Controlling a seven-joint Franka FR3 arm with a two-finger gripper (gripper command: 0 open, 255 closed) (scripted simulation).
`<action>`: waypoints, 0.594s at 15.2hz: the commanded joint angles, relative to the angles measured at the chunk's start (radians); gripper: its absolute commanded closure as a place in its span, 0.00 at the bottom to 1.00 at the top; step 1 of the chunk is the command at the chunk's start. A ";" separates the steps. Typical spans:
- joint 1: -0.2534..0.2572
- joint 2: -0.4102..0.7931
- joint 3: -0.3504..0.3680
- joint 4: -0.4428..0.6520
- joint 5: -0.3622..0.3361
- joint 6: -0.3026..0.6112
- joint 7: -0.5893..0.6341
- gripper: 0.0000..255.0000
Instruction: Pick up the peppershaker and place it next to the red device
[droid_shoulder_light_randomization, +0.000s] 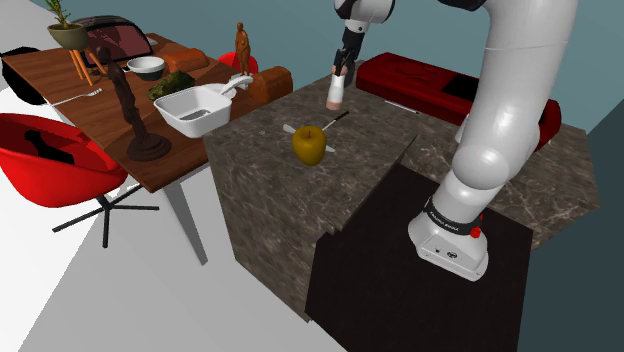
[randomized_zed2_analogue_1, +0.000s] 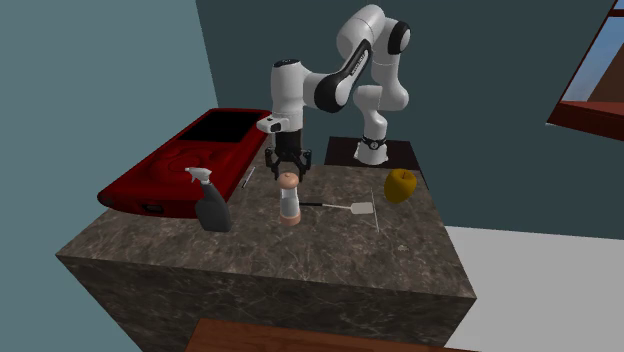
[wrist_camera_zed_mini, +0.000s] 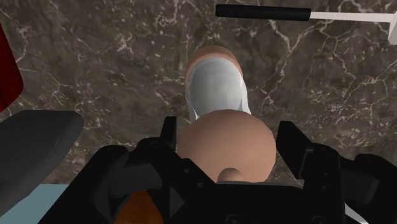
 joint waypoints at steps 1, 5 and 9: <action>0.000 0.000 0.000 -0.001 0.000 0.000 0.000 1.00; 0.003 -0.015 -0.004 0.021 -0.012 -0.034 0.010 1.00; 0.005 -0.033 -0.009 0.051 -0.025 -0.081 0.022 1.00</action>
